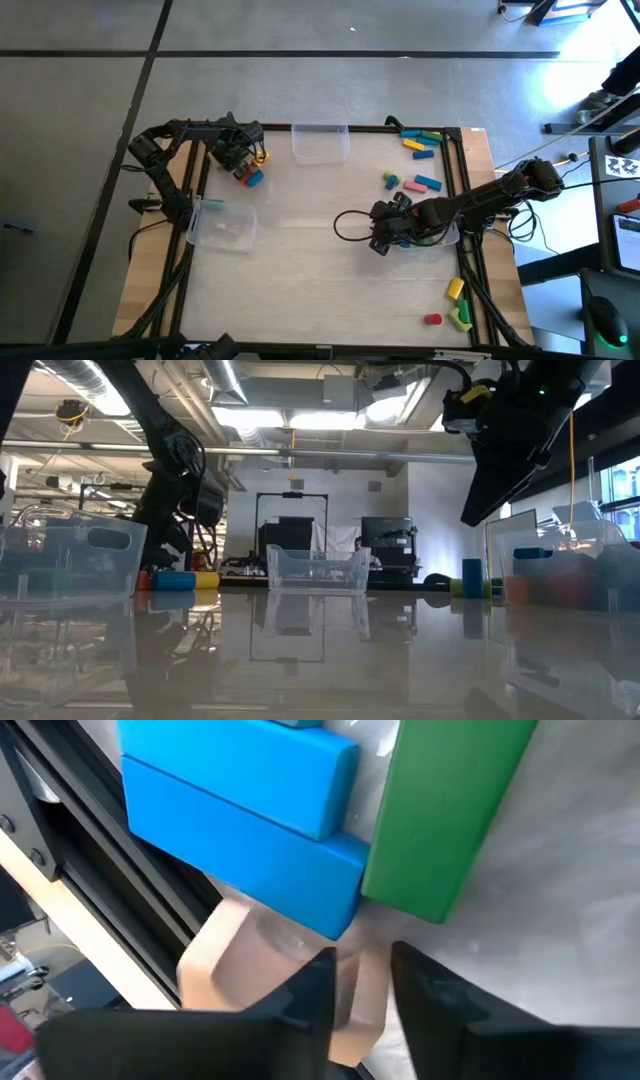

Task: Sort blocks by size
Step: Put the brown arch block into the bottom right transparent bin

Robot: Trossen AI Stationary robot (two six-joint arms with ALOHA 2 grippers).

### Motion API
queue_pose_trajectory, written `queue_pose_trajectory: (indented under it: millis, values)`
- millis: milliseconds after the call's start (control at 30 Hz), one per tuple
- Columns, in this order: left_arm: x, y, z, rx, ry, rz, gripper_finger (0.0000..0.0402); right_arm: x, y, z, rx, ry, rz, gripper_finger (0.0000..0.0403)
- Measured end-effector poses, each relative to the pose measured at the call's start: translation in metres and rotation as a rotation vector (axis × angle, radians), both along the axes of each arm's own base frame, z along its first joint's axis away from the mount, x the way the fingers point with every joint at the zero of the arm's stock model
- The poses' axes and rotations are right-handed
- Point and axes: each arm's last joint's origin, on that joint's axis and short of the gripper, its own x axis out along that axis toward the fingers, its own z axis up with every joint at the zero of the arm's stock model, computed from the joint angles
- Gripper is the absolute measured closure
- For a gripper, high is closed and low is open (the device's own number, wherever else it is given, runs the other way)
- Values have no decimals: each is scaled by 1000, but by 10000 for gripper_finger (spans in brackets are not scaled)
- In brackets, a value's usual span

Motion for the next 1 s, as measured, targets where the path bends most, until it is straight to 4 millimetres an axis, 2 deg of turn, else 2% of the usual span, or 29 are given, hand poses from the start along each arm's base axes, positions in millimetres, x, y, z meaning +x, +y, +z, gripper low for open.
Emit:
queue_pose_trajectory:
  millis: [133, 200, 500, 633, 767, 1000]
  values:
    - [0, 0, 0, -17, 9, -26, 362, 0, 0, 0, -5, 3, 9, 168]
    - [-1, -1, 0, -28, 15, -40, 372, 0, 0, 0, -11, 6, 20, 168]
    - [-1, -3, 0, -72, 1, -47, 359, 2, 0, -4, -107, 61, 134, 169]
    - [-1, -5, 4, -79, -3, -61, 366, 4, 0, -8, -168, 100, 206, 169]
    - [2, -7, 14, -47, -57, -108, 369, 4, -1, -8, -208, 105, 210, 169]
    - [6, -17, 44, 52, -201, -140, 361, 4, -2, -8, -221, 93, 175, 169]
